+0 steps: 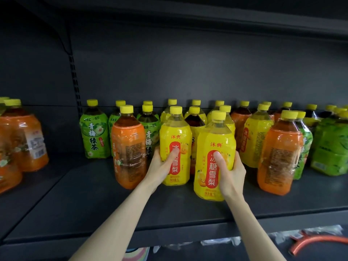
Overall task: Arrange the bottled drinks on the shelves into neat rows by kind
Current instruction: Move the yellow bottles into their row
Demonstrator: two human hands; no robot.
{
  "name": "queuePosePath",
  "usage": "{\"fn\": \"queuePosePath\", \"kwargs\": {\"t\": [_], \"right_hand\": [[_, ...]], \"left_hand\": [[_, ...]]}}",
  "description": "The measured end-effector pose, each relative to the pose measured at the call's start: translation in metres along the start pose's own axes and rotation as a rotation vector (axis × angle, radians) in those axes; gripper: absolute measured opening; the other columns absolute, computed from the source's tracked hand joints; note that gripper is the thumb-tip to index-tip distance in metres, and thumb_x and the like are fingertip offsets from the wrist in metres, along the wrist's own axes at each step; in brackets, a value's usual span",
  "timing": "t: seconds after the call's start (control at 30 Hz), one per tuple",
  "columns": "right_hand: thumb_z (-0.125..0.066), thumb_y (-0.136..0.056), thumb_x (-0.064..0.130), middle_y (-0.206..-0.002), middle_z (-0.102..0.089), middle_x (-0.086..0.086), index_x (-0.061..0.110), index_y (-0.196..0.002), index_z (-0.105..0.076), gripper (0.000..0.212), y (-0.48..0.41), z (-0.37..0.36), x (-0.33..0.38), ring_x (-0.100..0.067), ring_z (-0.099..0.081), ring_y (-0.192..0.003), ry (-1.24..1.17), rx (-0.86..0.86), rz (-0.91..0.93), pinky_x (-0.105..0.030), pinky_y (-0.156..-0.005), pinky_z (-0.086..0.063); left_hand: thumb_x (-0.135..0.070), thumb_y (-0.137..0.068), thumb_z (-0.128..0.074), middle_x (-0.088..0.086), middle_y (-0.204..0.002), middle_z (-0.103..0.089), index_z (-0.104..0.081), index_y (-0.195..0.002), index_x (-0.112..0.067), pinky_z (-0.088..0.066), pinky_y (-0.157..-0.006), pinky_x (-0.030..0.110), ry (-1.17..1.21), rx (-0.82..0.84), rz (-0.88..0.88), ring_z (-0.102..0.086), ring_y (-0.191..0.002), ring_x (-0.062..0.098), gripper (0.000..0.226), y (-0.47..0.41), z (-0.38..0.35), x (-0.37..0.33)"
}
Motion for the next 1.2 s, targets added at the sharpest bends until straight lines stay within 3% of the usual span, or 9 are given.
{"fn": "queuePosePath", "kwargs": {"t": [0.2,0.3,0.43,0.57,0.93,1.07,1.2], "right_hand": [[-0.06,-0.069,0.048,-0.1,-0.063,0.014,0.026,-0.12,-0.049,0.057,-0.006,0.004,-0.003,-0.008,-0.064,-0.088,0.002,0.013,-0.005,-0.019,-0.066,-0.051],[-0.059,-0.069,0.048,-0.1,-0.062,0.014,0.024,-0.123,-0.049,0.061,-0.009,0.005,-0.002,-0.007,-0.064,-0.087,0.008,0.017,0.004,-0.016,-0.065,-0.05],[-0.058,-0.069,0.049,-0.101,-0.062,0.013,0.02,-0.128,-0.049,0.067,-0.009,0.004,-0.002,-0.006,-0.064,-0.088,0.018,0.02,0.014,-0.017,-0.066,-0.05],[-0.058,-0.069,0.049,-0.099,-0.062,0.015,0.021,-0.127,-0.049,0.065,-0.008,0.004,-0.001,-0.005,-0.064,-0.085,0.02,0.016,0.015,-0.014,-0.062,-0.05],[-0.058,-0.069,0.049,-0.097,-0.062,0.016,0.028,-0.118,-0.049,0.054,-0.006,0.004,0.0,-0.006,-0.065,-0.083,0.021,0.021,-0.004,-0.014,-0.059,-0.052],[-0.058,-0.068,0.05,-0.097,-0.062,0.017,0.028,-0.119,-0.049,0.056,-0.006,0.004,-0.001,-0.006,-0.065,-0.083,0.022,0.023,-0.007,-0.013,-0.058,-0.052],[-0.058,-0.068,0.05,-0.099,-0.062,0.016,0.028,-0.12,-0.048,0.058,-0.007,0.004,-0.003,-0.008,-0.065,-0.085,0.018,0.025,-0.011,-0.016,-0.062,-0.052]], "left_hand": [[-0.044,-0.083,-0.057,-0.004,-0.121,-0.054,-0.031,-0.139,-0.025,-0.048,-0.081,0.021,-0.025,0.03,0.035,-0.056,-0.107,0.011,0.064,-0.015,-0.018,0.006],[-0.041,-0.086,-0.057,-0.004,-0.117,-0.057,-0.037,-0.134,-0.025,-0.049,-0.078,0.02,-0.046,-0.015,0.009,-0.058,-0.106,0.012,0.055,-0.016,-0.018,0.006],[-0.043,-0.083,-0.059,0.001,-0.119,-0.061,-0.043,-0.13,-0.021,-0.05,-0.086,0.029,-0.111,-0.087,-0.032,-0.06,-0.107,0.016,0.054,-0.018,-0.003,0.005],[-0.044,-0.083,-0.062,0.006,-0.127,-0.057,-0.034,-0.139,-0.015,-0.05,-0.093,0.039,-0.157,-0.147,-0.04,-0.058,-0.113,0.021,0.068,-0.021,0.007,0.005],[-0.048,-0.086,-0.057,0.008,-0.138,-0.048,-0.024,-0.145,-0.017,-0.042,-0.104,0.049,-0.189,-0.235,-0.072,-0.049,-0.126,0.024,0.075,-0.023,0.009,0.003],[-0.044,-0.087,-0.058,0.011,-0.142,-0.044,-0.019,-0.148,-0.013,-0.039,-0.106,0.047,-0.217,-0.35,-0.082,-0.045,-0.129,0.026,0.079,-0.023,0.012,0.001],[-0.048,-0.085,-0.058,0.011,-0.142,-0.043,-0.017,-0.148,-0.013,-0.04,-0.105,0.046,-0.225,-0.341,-0.067,-0.045,-0.129,0.027,0.084,-0.031,0.013,0.006]]}}
Point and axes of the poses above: each hand's wrist, its own y-axis away from the middle knuckle, its own z-axis out of the back of the hand, x = y × z, the point moved 9 cm from there along -y, towards the middle knuckle
